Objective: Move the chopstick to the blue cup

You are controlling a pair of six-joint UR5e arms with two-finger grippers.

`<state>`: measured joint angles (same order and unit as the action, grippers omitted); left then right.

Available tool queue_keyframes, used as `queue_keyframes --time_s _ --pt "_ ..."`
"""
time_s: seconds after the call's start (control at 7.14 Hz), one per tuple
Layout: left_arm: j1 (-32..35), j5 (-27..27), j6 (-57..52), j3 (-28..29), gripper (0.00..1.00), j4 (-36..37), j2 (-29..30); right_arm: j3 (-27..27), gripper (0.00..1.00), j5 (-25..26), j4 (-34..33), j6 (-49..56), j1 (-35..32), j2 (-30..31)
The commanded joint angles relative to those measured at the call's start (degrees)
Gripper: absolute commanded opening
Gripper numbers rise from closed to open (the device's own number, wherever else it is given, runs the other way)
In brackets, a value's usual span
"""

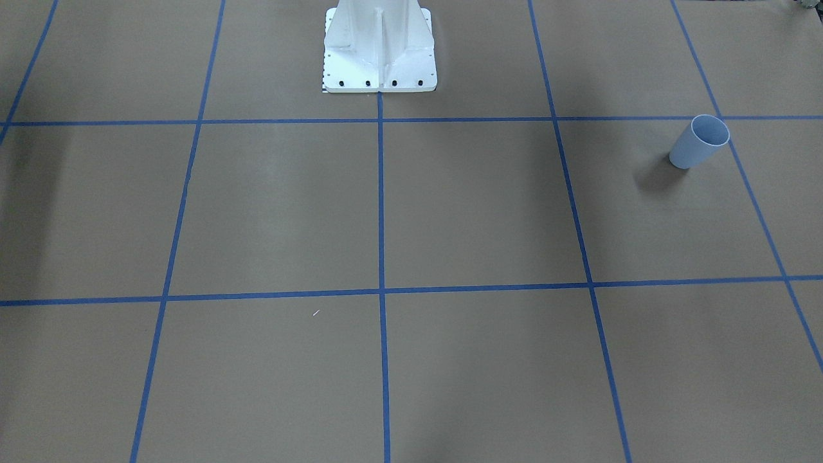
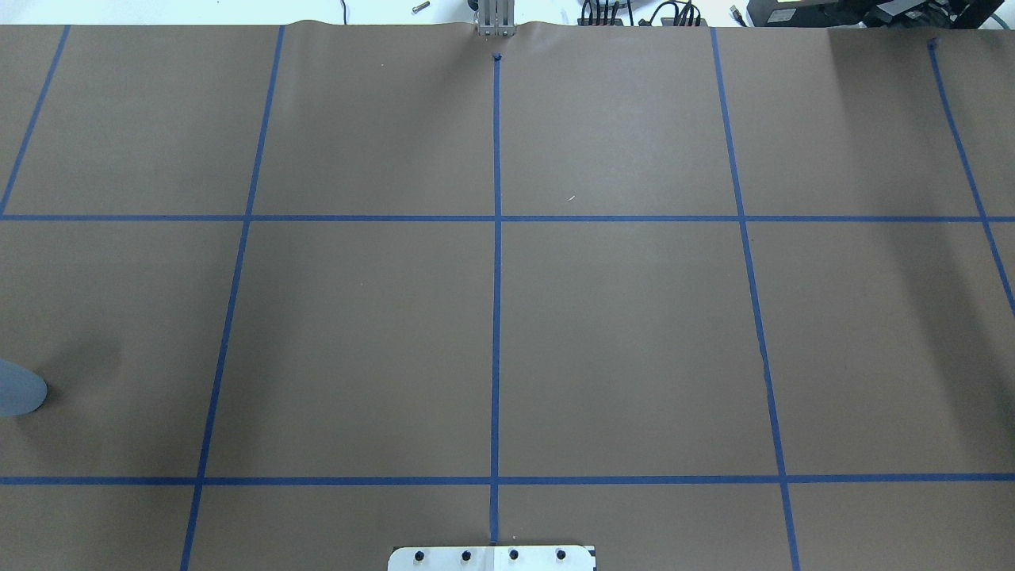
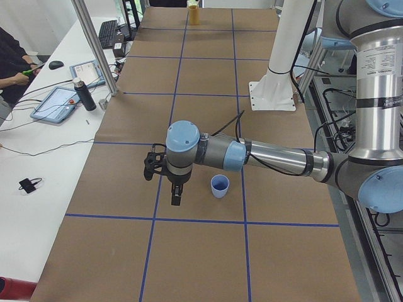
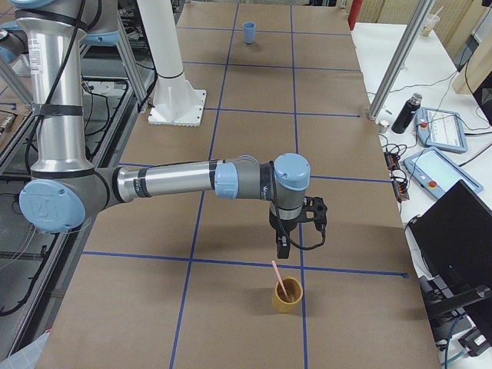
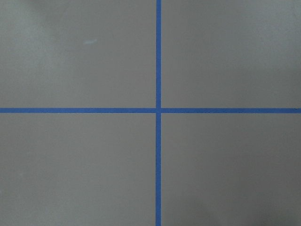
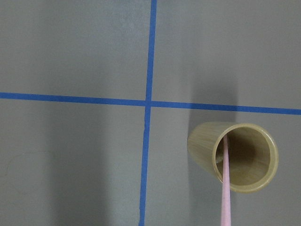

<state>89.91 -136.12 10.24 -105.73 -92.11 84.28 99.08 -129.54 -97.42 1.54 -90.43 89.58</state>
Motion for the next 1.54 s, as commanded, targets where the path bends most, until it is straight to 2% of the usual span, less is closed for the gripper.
queue_keyframes --time_s 0.0,0.14,0.28,0.42,0.84,1.4 --pt "-6.73 -0.99 11.95 -3.85 0.99 -2.17 -4.0 -1.16 1.0 0.35 0.12 -0.57 0.08 -0.19" --pt "-8.42 -1.42 16.26 -4.4 0.99 -10.63 -8.99 -1.17 1.0 0.25 0.12 -0.49 0.08 -0.11" --pt "-12.17 -1.51 25.44 -4.14 0.99 -20.55 -12.09 -1.08 1.0 0.34 0.12 -0.05 0.08 -0.1" --pt "-16.48 -1.43 31.71 -4.05 0.99 -25.78 -13.69 -0.82 1.0 0.34 0.12 -0.22 0.08 -0.19" --pt "-22.92 -1.08 32.74 -3.52 0.99 -27.51 -15.98 -0.82 1.0 -1.84 0.03 -0.66 0.08 -0.28" --pt "-23.99 -1.08 32.04 -0.45 0.98 -27.51 -16.51 -1.26 1.0 -2.91 -0.14 -0.75 0.08 -0.63"
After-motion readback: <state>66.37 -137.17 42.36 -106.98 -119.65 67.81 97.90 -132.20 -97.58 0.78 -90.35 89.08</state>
